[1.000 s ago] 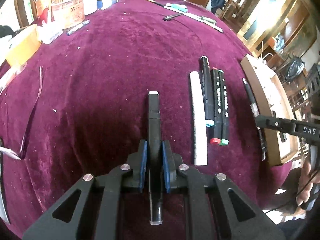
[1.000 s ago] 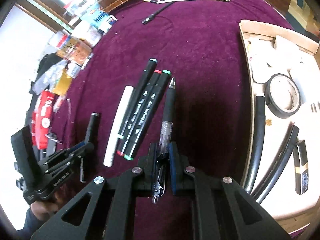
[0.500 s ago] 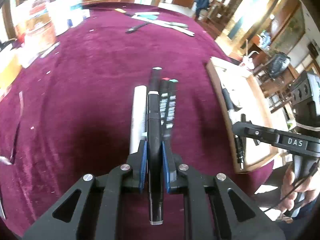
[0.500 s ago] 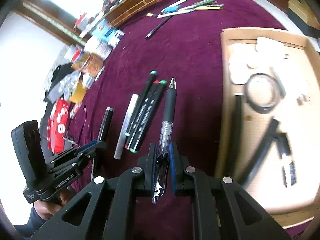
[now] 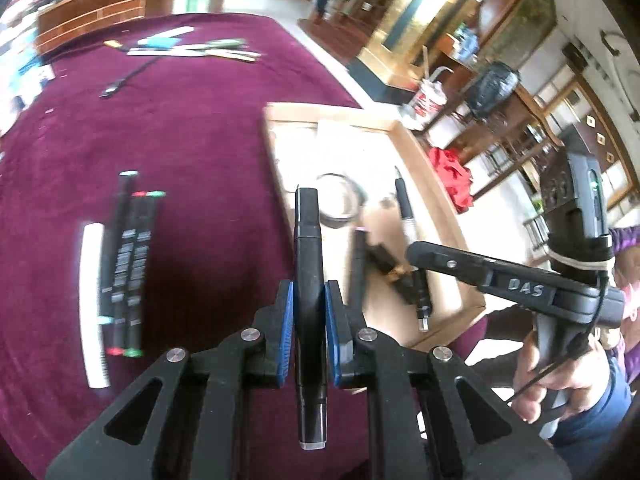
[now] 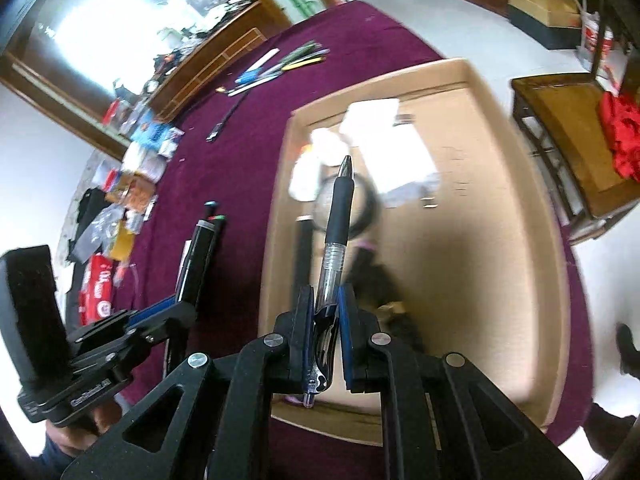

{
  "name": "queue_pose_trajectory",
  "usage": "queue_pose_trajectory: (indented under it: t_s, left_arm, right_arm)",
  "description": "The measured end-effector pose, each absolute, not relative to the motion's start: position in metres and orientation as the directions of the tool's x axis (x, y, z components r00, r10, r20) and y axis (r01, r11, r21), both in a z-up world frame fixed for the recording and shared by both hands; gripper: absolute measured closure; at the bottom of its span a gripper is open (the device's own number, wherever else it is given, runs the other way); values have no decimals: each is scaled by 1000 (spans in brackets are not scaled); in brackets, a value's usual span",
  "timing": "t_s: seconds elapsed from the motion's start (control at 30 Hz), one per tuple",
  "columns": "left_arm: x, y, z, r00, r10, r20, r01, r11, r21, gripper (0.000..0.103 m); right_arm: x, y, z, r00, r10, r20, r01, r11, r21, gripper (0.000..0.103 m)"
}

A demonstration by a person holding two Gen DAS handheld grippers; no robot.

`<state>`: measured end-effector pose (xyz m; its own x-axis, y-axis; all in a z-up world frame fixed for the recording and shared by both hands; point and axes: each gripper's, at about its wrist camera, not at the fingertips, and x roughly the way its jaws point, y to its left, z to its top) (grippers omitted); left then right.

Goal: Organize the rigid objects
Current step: 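Carry the black marker and black pen over the cardboard tray, then lower marker and pen into the tray and open both grippers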

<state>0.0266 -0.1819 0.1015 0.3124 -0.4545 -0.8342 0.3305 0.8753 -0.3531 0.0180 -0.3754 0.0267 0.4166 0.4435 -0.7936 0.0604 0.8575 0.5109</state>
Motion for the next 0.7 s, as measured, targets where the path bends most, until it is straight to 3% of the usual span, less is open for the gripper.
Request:
queue_pose_trajectory:
  t_s: [0.3,0.7]
  left_arm:
    - [32,-246,79,243,-475,-846,363,853,-375,91]
    - [34,-262,50,247,-413,-877,306,892,-333,91]
  right_arm:
    - [15,-405,8,378,380,-844,67,898,434,92]
    - [17,-408,-8,330,359,-873,11,923,384,92]
